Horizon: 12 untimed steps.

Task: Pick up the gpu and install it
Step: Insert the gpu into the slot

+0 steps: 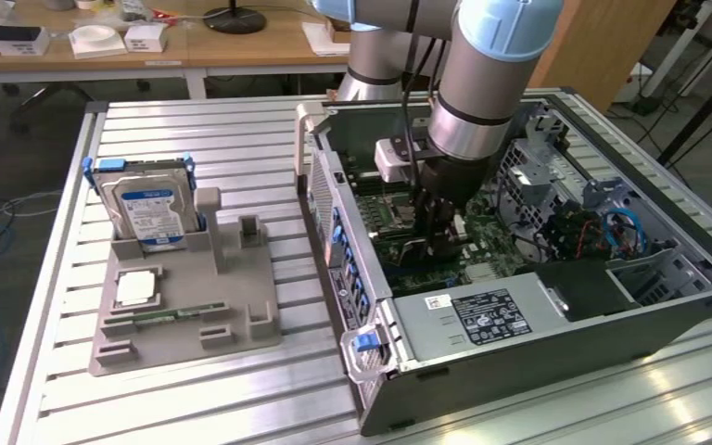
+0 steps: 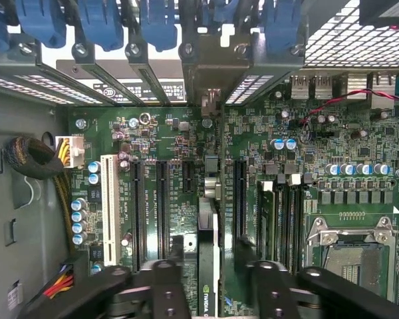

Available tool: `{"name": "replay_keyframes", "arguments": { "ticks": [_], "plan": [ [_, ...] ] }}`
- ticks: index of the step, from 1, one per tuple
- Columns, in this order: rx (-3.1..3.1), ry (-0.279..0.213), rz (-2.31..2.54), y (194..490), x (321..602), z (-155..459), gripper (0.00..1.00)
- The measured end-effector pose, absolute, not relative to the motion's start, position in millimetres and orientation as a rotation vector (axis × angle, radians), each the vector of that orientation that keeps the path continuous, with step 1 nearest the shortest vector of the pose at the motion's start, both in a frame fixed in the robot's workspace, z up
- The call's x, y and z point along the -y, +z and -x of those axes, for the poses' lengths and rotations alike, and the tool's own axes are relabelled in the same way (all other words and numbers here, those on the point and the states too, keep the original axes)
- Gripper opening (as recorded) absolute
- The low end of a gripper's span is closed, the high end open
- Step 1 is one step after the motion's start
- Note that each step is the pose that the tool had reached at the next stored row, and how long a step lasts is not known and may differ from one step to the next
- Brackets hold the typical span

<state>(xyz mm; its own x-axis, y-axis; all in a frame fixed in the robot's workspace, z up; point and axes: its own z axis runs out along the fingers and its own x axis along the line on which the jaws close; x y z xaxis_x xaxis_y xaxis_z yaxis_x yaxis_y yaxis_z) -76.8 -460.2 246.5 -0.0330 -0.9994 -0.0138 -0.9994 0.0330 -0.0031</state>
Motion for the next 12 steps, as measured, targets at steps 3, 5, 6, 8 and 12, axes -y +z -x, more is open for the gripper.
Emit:
{"name": "replay_keyframes", "arguments": {
  "ticks": [3, 5, 6, 8, 12],
  "plan": [
    [-2.249, 0.011, 2.176, 248.3, 460.2, 76.9, 0.51],
    [-2.249, 0.011, 2.176, 253.9, 460.2, 76.8, 0.51],
    [-2.249, 0.011, 2.176, 257.1, 460.2, 76.8, 0.51],
    [-2.25, 0.01, 2.177, 264.4, 460.2, 76.8, 0.51],
    [-2.25, 0.009, 2.177, 273.9, 460.2, 77.0, 0.51]
  ]
}}
